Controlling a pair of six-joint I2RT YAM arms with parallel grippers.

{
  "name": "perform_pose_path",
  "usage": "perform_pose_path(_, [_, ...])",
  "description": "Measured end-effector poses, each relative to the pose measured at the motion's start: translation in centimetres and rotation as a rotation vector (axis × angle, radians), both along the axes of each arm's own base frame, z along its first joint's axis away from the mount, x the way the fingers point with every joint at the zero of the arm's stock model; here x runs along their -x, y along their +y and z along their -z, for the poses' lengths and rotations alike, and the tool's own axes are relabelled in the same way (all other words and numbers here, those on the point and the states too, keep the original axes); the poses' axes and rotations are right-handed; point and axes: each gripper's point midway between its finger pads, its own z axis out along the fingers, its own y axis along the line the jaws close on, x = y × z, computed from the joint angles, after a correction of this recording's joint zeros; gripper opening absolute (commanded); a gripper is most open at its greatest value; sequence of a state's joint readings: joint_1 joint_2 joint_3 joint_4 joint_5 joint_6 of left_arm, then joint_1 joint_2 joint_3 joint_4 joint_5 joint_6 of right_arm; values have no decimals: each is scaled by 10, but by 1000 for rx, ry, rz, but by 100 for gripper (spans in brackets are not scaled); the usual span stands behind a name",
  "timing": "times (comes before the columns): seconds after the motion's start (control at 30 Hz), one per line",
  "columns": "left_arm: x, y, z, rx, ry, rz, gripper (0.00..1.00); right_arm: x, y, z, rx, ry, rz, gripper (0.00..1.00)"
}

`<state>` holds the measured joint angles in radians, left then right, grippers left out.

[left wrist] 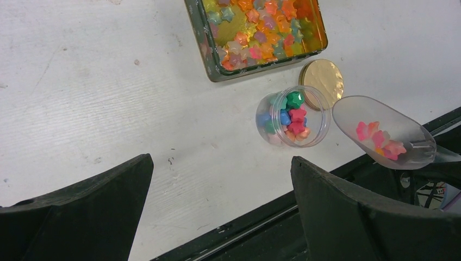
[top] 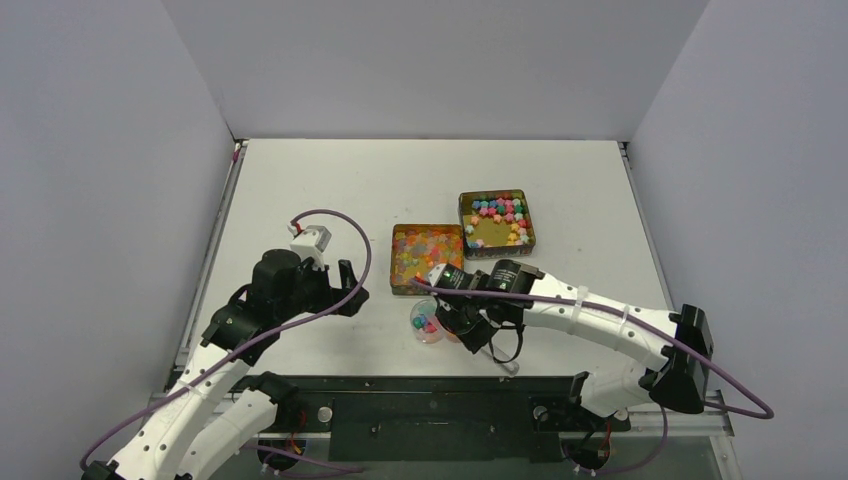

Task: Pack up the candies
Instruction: Place the fake candies in the packing bottle.

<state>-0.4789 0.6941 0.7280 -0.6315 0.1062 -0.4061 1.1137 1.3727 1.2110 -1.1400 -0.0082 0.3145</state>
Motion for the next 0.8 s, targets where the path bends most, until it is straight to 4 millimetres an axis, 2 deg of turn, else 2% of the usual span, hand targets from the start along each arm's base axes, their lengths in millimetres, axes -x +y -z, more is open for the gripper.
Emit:
perform_pose_path(0.23, [1, -1, 0, 3, 1, 5, 96, 22, -1, -1, 36, 134, -12, 0])
perform_pose_path(0.43, [1, -1, 0, 4, 1, 7, 96, 33, 7, -3, 57, 240, -31, 0])
perform_pose_path(0.57, [2, -2, -2, 8, -6, 13, 96, 36, 9, -6, 59, 300, -33, 0])
perform_pose_path(0.8, [4, -4, -6, 17, -22, 26, 96, 36, 1, -3, 102, 408, 6, 0])
